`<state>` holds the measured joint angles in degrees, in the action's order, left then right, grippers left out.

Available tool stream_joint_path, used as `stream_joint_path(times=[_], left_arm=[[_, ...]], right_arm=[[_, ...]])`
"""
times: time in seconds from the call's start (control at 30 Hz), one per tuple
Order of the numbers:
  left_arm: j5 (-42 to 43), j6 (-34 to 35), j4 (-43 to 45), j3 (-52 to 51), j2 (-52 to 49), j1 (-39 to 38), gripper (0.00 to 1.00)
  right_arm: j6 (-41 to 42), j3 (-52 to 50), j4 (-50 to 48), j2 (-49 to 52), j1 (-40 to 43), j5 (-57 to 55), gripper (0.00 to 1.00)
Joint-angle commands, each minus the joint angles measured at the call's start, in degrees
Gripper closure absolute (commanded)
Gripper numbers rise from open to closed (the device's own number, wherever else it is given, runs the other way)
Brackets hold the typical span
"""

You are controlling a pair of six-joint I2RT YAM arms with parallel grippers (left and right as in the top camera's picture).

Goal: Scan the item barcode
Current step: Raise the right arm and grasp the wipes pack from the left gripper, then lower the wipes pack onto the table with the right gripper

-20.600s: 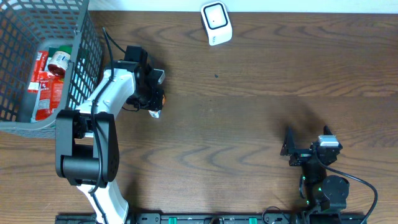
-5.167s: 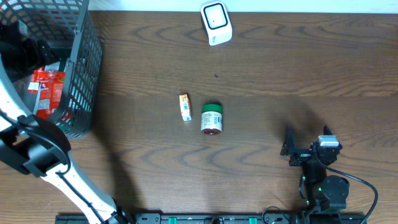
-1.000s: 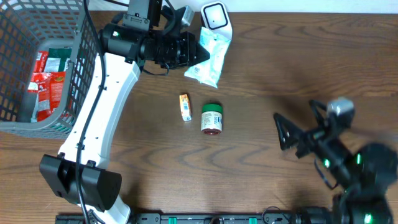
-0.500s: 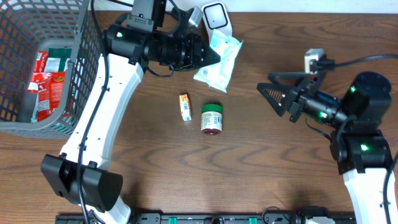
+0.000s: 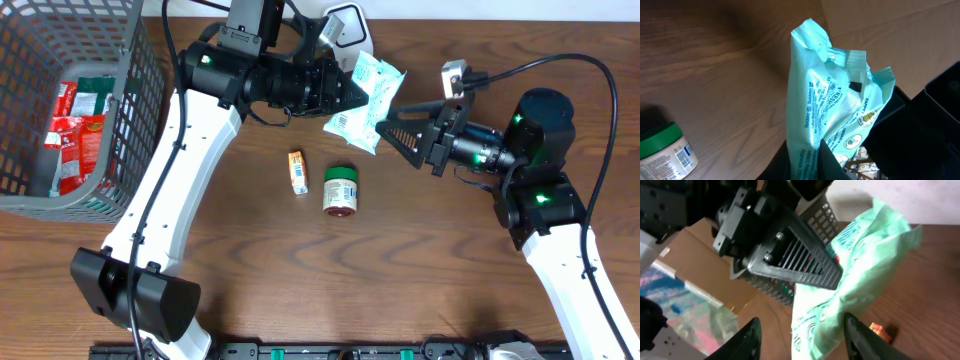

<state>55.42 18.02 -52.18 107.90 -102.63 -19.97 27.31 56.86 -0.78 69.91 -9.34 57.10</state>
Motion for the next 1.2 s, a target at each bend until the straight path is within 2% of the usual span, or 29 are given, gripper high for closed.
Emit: stream_joint_path(times=[0.0,0.2,0.4,0.5,0.63,0.77,0.8,0.87,0.93,0.97,1.03,1.17], left_arm=[[2.7,-0.1,0.2,0.0,0.3,-0.6,0.89],[2.7,-0.1,0.2,0.0,0.4,-0.6,0.89],[4.9,-0.1,0.5,0.0,0.4,-0.6,0.90],[5.2,-0.2,0.5,0.0,0.4,-0.6,0.90],[5.0,-0.4,0.8,0.0,0.4,-0.6,0.89],[-2.1,-2.1,1.4,0.0,0.4,-0.6,0.89],[-4.5,-2.6,1.5,0.0,0.4,-0.6,0.85],[-9.0,-3.0,2.1,0.0,0.4,-0.6,0.61],[-12.9,-3.3,3.1,0.0,0.4,-0.4,0.46],[-14.1,-4.1,3.7,0.0,0.4,-0.3,0.42],[-15.8,-5.3,4.5,0.0,0.4,0.1,0.35],[-18.8,-6.8,4.8,0.0,0.4,1.3,0.31]], right_arm=[[1.4,0.9,-0.3,0.2,-1.0,-3.4,0.52],[1.4,0.8,0.2,1.1,-1.4,-6.3,0.45],[1.4,0.8,0.3,3.0,-2.3,-6.3,0.45],[1.4,0.8,0.2,3.7,-2.7,-6.3,0.54],[1.4,0.8,-0.2,3.7,-2.7,-6.2,0.78],[1.4,0.8,-0.2,3.7,-2.7,-6.0,0.85],[1.4,0.8,-0.2,3.7,-2.7,-6.0,0.86],[1.3,0.8,-0.2,3.7,-2.7,-6.0,0.90],[1.2,0.8,0.0,3.7,-2.6,-6.0,0.96],[0.9,0.8,0.5,3.7,-2.6,-6.0,0.99],[0.1,0.8,1.5,3.7,-2.6,-6.0,0.99],[-0.9,0.8,5.2,3.8,-1.4,-6.3,0.99]])
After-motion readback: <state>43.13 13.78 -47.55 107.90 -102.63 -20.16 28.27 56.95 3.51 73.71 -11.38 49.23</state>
